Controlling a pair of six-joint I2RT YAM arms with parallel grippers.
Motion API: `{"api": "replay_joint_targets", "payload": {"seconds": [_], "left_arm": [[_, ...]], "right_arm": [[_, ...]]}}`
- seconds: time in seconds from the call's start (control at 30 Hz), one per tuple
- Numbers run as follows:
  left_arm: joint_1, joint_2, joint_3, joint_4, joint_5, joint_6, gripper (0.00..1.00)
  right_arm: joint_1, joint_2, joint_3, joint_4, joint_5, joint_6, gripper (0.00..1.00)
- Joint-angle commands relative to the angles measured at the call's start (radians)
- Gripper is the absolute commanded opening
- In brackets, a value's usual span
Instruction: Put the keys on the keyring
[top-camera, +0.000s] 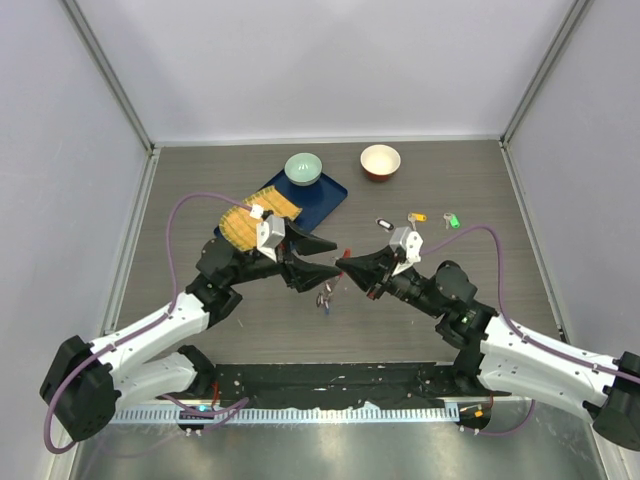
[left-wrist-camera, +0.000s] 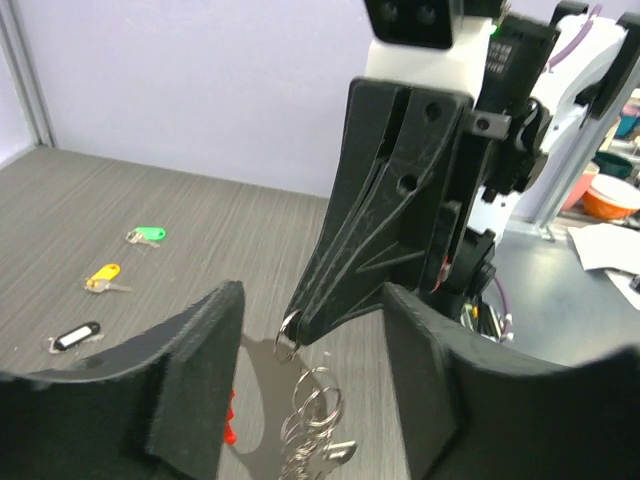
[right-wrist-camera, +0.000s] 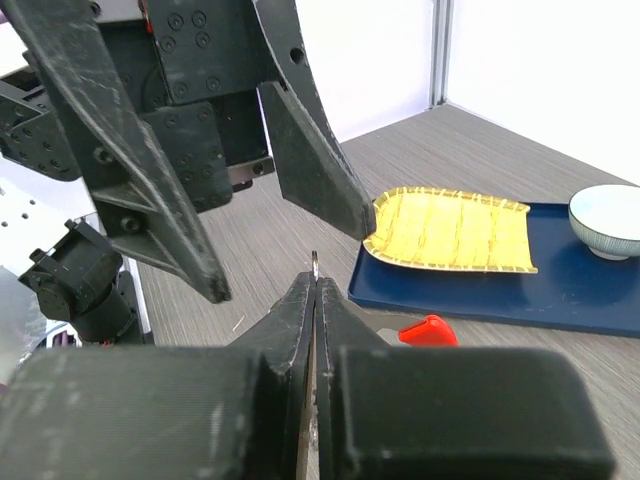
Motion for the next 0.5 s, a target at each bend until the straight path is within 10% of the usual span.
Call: {"api": "replay_joint_targets", "payload": {"seconds": [0.0,0.47], "left_arm": [[0.011,-0.013,0.04,-0.077,0.036,0.038,0.57],[0.043,-0.012,0.045,-0.1,0.101,-0.002,0.52]], "right_arm": [[0.003,-0.041,0.057,0.084,-0.025,-0.019,0.01],[0.003,-0.078,0.057,0.047,-0.045,-0.025,0.01]]}}
